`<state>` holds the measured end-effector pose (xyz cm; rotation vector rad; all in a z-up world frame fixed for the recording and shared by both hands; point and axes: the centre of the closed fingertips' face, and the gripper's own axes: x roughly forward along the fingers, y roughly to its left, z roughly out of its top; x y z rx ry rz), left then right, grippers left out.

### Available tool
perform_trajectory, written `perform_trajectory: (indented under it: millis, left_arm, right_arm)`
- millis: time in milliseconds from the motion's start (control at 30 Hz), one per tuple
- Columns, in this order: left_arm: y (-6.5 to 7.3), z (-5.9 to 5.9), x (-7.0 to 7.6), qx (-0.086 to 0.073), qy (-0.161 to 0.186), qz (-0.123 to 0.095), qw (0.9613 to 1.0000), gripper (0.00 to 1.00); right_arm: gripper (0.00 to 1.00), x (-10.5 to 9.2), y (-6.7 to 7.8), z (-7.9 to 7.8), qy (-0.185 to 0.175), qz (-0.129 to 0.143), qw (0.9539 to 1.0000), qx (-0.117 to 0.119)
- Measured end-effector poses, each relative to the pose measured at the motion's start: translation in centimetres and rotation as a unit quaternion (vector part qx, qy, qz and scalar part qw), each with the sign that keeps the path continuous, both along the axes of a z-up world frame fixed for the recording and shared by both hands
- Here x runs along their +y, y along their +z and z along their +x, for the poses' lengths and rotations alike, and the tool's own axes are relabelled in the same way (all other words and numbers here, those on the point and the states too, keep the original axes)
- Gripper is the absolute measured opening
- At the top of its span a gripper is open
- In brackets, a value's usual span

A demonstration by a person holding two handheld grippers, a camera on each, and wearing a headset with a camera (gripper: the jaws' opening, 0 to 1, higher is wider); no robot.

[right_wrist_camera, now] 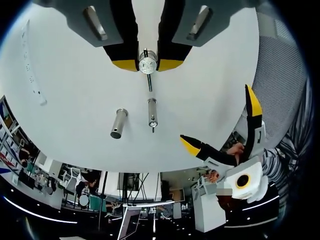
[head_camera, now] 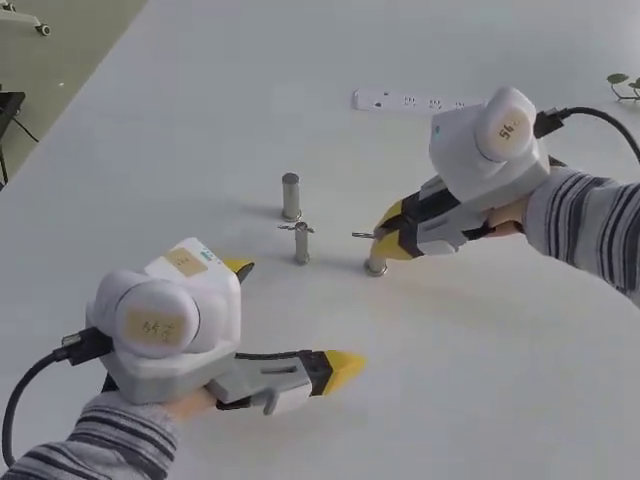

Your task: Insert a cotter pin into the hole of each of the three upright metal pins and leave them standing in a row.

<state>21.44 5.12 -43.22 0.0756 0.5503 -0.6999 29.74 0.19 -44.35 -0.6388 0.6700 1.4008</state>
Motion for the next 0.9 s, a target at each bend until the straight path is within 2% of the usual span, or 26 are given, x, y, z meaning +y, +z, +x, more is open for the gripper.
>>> perform_trajectory:
  millis: [233, 367, 567, 667, 833, 900]
  left_arm:
    - [-0.1, -0.2, 0.1, 0.003, -0.004, 0.007, 1.0, 0.91]
    - [-0.1, -0.3, -0.1, 0.005, -0.007, 0.009, 0.9999, 0.9]
    - [-0.1, -0.3, -0.2, 0.004, -0.01, 0.011, 0.9999, 0.9]
    - [-0.1, -0.3, -0.2, 0.006, -0.01, 0.012, 0.9999, 0.9]
    - [0.1, -0.2, 0.1, 0.002, -0.007, 0.014, 0.9999, 0.9]
    - [0.1, -0.1, 0.2, 0.002, -0.005, 0.013, 0.9999, 0.9]
  right_arm:
    - [0.08, 0.0, -0.1, 0.1, 0.007, 0.001, 1.0, 0.001]
    - [0.09, 0.0, 0.0, 0.1, -0.006, 0.007, 0.9999, 0.006]
    - [0.09, 0.0, 0.0, 0.0, -0.003, 0.008, 1.0, 0.003]
    - [0.14, -0.2, -0.1, -0.1, 0.001, 0.002, 1.0, 0.001]
    - [0.21, 0.3, 0.8, -0.2, -0.011, 0.027, 0.9995, 0.009]
    - [0.25, 0.9, 1.5, 0.1, -0.032, 0.05, 0.9981, 0.016]
